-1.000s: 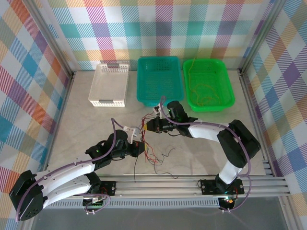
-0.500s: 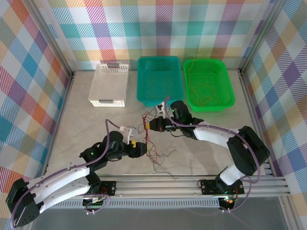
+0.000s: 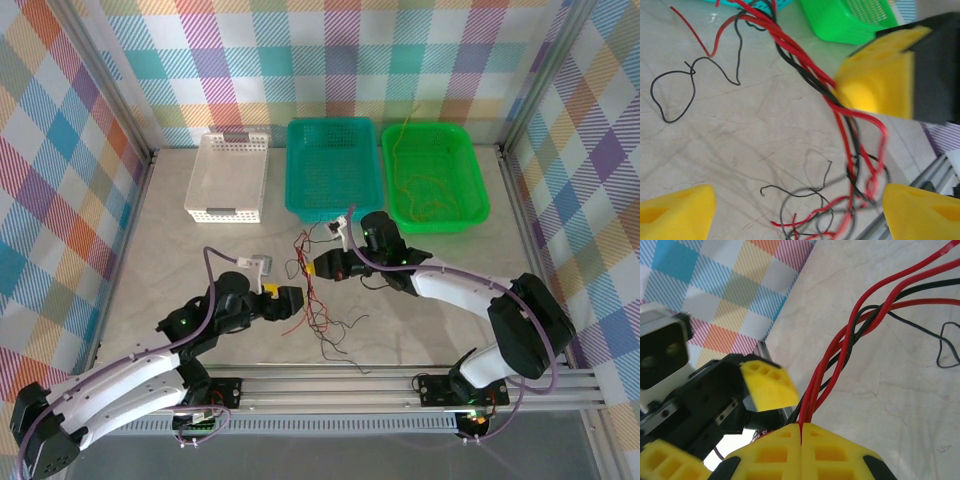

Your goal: Untangle the cables

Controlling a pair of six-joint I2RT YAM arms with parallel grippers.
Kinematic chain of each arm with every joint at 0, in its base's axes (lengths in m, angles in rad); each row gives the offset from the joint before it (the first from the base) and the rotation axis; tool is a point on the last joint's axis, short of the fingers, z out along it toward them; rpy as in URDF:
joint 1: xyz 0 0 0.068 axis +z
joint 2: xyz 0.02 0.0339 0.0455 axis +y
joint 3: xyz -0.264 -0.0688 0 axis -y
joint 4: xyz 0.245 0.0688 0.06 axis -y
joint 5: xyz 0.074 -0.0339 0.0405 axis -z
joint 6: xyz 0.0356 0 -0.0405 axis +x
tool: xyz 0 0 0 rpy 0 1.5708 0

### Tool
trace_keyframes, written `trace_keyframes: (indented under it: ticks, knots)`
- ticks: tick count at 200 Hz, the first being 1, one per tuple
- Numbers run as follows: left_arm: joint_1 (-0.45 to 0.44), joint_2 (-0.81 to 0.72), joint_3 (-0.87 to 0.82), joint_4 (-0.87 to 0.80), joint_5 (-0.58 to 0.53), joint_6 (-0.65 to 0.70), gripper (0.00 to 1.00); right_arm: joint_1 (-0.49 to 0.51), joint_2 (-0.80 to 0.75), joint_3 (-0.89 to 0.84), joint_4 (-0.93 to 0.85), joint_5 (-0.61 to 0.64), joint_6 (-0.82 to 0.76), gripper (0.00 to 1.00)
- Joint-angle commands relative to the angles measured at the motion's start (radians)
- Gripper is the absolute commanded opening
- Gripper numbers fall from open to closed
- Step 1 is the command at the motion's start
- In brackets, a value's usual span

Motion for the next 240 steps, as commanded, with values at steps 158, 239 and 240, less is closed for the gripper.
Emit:
trace_keyframes:
  ticks: [158,239,240]
  knots:
    - [0.052,0.118,-0.070,0.417,-0.034,-0.349,0.44,0.028,-0.027,-0.054,0.132,-0.040,0.003,0.00]
    - [0.056,0.201,-0.026,0.457,-0.048,-0.371,0.25,0.054,0.003,-0.043,0.151,-0.070,0.004,0.00]
    - [0.057,0.202,-0.026,0.457,-0.048,-0.371,0.25,0.055,0.003,-0.043,0.151,-0.070,0.003,0.00]
